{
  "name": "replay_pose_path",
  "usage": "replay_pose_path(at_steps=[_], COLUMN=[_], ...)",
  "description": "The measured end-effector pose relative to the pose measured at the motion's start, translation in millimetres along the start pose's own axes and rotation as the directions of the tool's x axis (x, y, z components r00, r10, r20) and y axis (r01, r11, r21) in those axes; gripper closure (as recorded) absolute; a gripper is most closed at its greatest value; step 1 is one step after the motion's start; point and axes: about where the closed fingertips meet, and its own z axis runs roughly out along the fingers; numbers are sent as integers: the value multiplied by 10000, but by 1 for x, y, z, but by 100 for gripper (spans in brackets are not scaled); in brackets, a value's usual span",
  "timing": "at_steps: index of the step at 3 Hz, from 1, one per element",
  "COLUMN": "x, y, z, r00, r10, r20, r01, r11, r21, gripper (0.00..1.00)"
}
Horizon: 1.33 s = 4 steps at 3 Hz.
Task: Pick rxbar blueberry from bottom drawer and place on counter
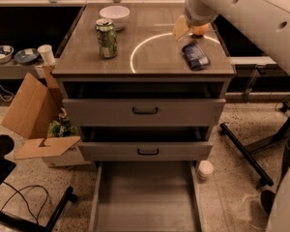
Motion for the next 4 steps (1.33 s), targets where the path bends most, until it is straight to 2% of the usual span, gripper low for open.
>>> replay_pose_path(at_steps=[2, 3, 4], x=[0, -16, -35], y=[0, -9, -23], z=[0, -32, -96], r00=[10000, 9993, 9957], r10=[-3, -279, -574], r20=[-1, 251, 732], r01=[3, 279, 555], r11=[10000, 9996, 9981], r21=[-1, 4, 275], gripper=[0, 0, 0])
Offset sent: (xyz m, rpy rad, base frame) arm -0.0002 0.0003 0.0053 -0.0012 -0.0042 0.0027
